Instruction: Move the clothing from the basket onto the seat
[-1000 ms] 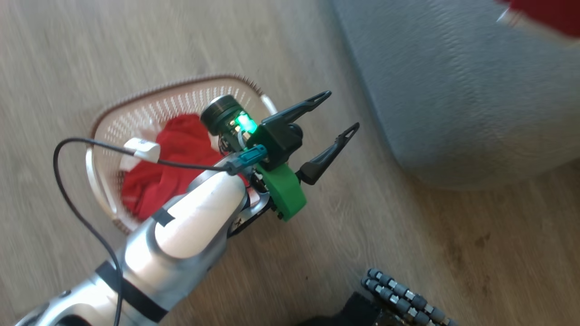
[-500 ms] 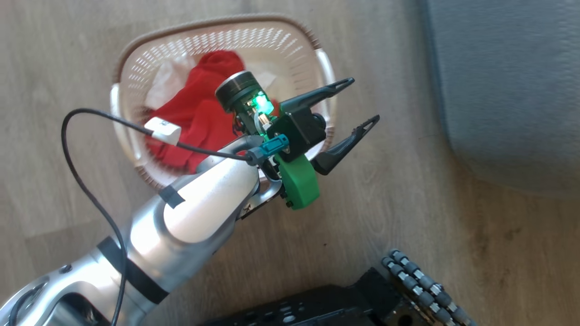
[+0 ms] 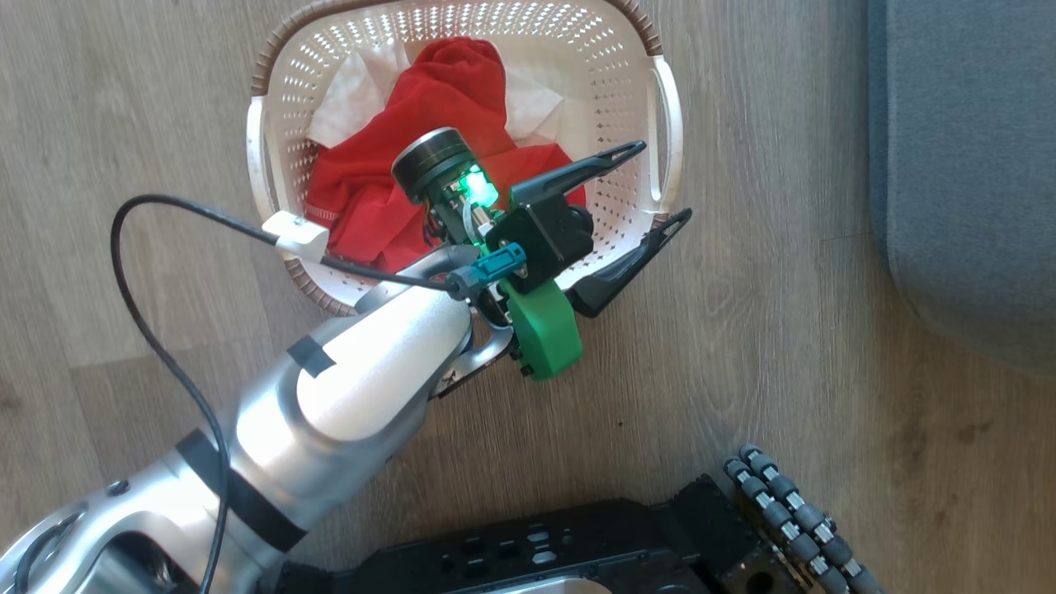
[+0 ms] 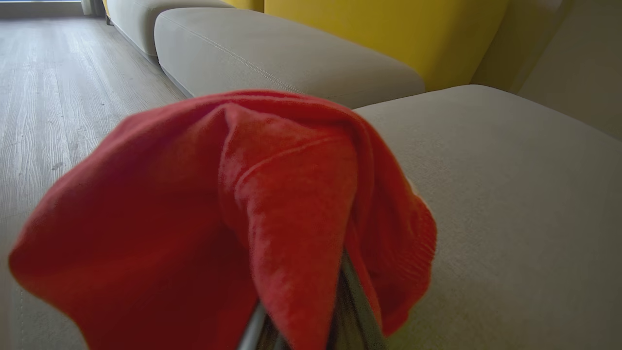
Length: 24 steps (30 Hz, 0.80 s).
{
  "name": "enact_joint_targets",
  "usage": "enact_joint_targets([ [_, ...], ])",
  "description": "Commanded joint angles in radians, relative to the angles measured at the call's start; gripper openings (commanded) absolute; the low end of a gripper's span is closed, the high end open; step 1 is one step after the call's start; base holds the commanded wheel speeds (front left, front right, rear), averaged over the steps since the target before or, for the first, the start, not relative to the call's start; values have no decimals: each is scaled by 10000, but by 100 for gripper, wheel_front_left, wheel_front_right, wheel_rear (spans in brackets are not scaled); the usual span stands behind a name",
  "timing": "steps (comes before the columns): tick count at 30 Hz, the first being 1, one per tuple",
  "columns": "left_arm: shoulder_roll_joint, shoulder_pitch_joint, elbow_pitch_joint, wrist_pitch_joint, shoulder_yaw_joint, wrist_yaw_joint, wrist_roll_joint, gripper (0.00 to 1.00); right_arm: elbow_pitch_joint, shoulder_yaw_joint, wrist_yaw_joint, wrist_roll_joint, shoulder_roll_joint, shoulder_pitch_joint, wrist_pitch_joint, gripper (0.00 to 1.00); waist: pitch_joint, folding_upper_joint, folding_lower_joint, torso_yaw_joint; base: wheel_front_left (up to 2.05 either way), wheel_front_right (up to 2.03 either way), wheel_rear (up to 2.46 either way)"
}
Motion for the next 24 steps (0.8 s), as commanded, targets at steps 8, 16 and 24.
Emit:
enact_joint_targets([
  [8, -41, 110, -335, -47, 569, -15, 5, 100, -937, 769, -4, 580, 177, 1950, -61, 100, -719, 0, -1, -73, 0, 0, 0],
  [16, -168, 596, -419, -47, 1046, -15, 46, 100, -2567, 2052, -4, 1743, 465, 4079, -61, 100, -1687, 0, -1, 82, 0, 0, 0],
  [24, -326, 1686, -425, -47, 2180, -15, 164, 100, -4905, 3269, -4, 2653, 934, 5991, -62, 100, -3128, 0, -1, 506, 0, 0, 0],
])
